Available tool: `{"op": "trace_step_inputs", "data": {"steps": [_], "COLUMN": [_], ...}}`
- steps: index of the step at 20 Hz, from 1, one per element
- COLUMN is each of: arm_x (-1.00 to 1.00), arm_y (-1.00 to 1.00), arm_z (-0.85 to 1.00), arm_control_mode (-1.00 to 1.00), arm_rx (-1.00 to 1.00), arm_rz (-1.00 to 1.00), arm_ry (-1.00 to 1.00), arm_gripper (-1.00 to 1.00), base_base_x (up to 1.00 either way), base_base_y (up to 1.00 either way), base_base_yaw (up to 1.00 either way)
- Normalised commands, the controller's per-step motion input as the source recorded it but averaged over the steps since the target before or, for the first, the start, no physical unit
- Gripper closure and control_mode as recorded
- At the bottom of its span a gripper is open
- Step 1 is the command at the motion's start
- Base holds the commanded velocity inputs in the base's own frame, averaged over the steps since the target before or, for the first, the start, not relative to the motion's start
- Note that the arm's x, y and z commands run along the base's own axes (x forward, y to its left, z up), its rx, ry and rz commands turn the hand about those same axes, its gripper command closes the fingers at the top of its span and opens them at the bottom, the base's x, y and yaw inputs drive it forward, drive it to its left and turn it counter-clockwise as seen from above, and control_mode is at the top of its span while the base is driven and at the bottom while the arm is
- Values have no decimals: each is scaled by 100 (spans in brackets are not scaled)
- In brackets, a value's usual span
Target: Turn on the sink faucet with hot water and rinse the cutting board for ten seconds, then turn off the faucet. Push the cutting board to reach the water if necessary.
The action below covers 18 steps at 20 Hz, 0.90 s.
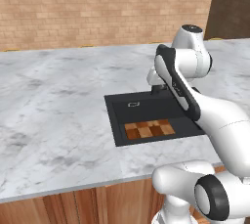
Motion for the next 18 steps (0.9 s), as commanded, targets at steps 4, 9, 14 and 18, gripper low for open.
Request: {"op": "trace_step_inputs", "data": {"steps": [4,9,14,18], "arm_x": [-7,-19,-6,0], "arm_y": [-20,-57,-62,-54], "arm_z": [0,0,0,-4], "arm_control_mode": [-100,-100,-100,-100], "arm_rx": [0,3,5,6], "arm_rz": [0,3,5,5], "arm_ry": [-1,-11,-15,-19], "arm_gripper": [-100,-100,-100,-100], "base_base_x": [0,0,0,0], "base_base_y": [0,0,0,0], "base_base_yaw": [0,0,0,0]}}
